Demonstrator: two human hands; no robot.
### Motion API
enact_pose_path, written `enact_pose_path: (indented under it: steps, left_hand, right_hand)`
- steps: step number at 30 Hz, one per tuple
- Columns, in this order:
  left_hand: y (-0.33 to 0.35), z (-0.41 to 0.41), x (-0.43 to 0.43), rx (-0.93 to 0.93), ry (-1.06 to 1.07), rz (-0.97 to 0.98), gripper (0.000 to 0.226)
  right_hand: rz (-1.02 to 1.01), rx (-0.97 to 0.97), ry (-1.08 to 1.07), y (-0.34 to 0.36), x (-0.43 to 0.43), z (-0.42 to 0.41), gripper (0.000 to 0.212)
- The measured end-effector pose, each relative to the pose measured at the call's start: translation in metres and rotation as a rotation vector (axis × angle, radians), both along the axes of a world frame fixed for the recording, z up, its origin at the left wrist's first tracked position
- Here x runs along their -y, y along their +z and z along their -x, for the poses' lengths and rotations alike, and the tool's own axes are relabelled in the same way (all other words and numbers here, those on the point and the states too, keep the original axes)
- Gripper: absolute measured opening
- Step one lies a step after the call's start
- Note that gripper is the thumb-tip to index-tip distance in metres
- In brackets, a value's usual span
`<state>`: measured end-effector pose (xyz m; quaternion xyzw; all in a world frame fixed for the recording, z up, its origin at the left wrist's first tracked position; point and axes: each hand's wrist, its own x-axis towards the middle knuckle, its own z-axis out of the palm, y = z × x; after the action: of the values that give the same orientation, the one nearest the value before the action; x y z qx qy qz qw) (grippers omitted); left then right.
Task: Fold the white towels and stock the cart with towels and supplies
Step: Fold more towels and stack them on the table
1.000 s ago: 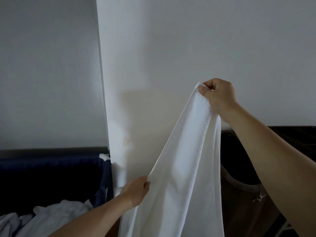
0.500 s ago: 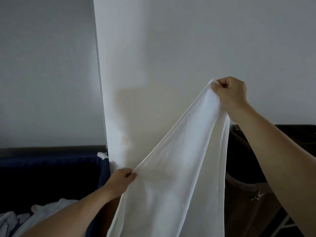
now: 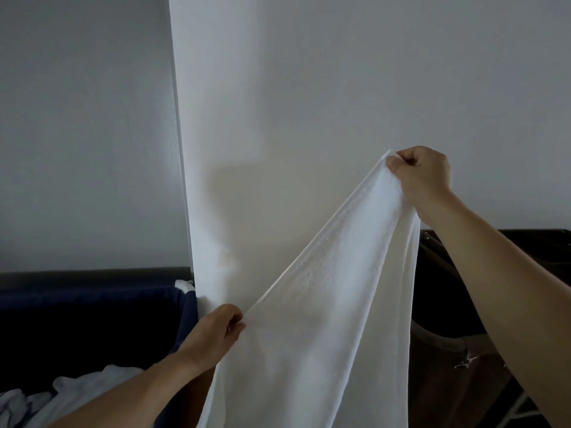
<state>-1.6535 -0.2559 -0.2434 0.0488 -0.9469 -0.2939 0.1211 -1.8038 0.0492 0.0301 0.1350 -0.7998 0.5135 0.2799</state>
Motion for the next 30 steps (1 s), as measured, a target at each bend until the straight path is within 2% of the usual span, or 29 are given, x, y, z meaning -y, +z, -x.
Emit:
enact_pose_path:
  steps: [3,6,9,10,12,15,17,19,22,26,30]
  left_hand:
    - [0.003,0.002,0.000,0.046,0.053,-0.160,0.012]
    - [0.026,0.004,-0.001,0.046,0.117,-0.430,0.019]
    - [0.067,0.008,-0.006,0.047,0.011,-0.714,0.038]
    - [0.083,0.011,-0.011,0.051,-0.040,-0.762,0.045]
    - [0.113,0.018,-0.023,0.030,-0.112,-0.790,0.041]
    - [0.157,0.031,-0.045,-0.056,-0.153,-0.639,0.026]
    - [0.178,0.037,-0.059,-0.065,-0.216,-0.465,0.023]
    - [0.192,0.038,-0.070,-0.074,-0.279,-0.350,0.023]
    - [0.199,0.035,-0.075,-0.121,-0.283,-0.284,0.019]
    - [0.188,0.032,-0.072,-0.096,-0.231,-0.037,0.016]
    - [0.172,0.034,-0.055,-0.077,-0.119,0.101,0.009]
  right_hand:
    - [-0.001,0.005,0.021,-0.001,0.003,-0.004,0.018]
    - [-0.085,0.054,0.028,-0.001,-0.001,-0.009,0.018]
    - [-0.210,0.137,-0.044,-0.011,-0.004,-0.010,0.032]
    - [-0.225,0.150,-0.063,-0.018,-0.003,-0.011,0.034]
    - [-0.265,0.182,-0.047,-0.034,0.005,-0.018,0.032]
    - [-0.285,0.245,0.218,-0.062,0.024,-0.036,0.012]
    - [-0.178,0.337,0.522,-0.073,0.035,-0.052,0.006]
    - [-0.064,0.416,0.686,-0.081,0.042,-0.061,0.008]
    - [-0.059,0.378,0.639,-0.088,0.048,-0.068,0.017]
    - [-0.415,0.188,0.461,-0.085,0.051,-0.069,0.018]
    - [-0.477,0.076,0.400,-0.066,0.053,-0.066,0.020]
